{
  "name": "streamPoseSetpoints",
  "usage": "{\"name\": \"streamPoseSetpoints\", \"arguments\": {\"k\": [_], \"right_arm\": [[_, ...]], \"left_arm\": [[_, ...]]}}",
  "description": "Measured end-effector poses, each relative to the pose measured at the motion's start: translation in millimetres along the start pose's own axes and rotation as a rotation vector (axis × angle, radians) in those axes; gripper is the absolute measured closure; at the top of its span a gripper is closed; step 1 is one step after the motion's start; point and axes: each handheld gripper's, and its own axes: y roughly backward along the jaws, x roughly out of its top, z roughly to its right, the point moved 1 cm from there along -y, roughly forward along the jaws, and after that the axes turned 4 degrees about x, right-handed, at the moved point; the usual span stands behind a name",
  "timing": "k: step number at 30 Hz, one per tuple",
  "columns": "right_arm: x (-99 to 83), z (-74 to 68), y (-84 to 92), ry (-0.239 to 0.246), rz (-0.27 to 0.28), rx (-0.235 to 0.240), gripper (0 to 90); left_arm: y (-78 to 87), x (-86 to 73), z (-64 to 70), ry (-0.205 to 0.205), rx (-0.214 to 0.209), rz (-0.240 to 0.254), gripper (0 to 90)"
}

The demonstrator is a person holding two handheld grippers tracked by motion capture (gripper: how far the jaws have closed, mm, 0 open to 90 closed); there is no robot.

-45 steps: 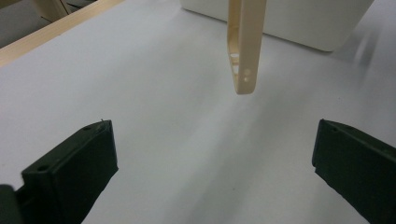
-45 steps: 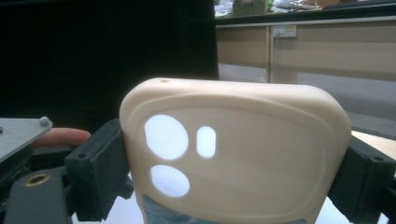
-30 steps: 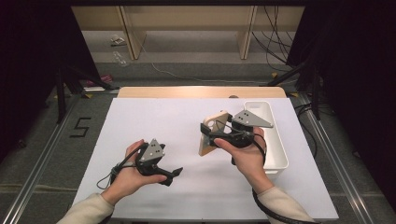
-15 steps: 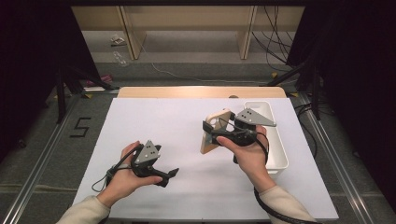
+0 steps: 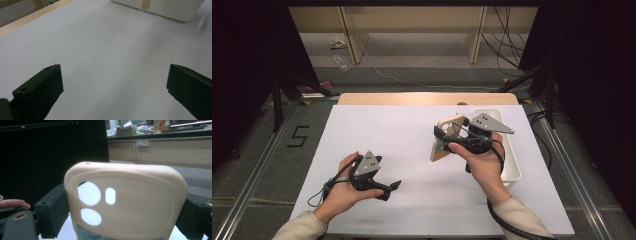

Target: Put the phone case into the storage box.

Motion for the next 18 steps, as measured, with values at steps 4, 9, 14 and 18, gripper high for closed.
{"name": "streamPoseSetpoints", "arguments": {"k": [4, 9, 14, 18], "right_arm": [[1.9, 2.1, 2.0, -0.002, 0.004, -0.010, 13.1], [4.0, 5.1, 4.1, 0.001, 0.011, -0.020, 13.1], [6.4, 7.3, 6.7, -0.003, 0.016, -0.029, 13.1], [7.8, 9.7, 8.2, -0.002, 0.019, -0.038, 13.1]], "left_arm": [[1.4, -1.4, -2.0, 0.004, 0.007, -0.002, 0.2], [3.1, -2.8, -3.8, 0.010, 0.013, 0.000, 0.2], [5.0, -4.2, -5.2, 0.012, 0.015, 0.000, 0.2], [5.6, -5.6, -6.4, 0.017, 0.022, 0.000, 0.3]]}}
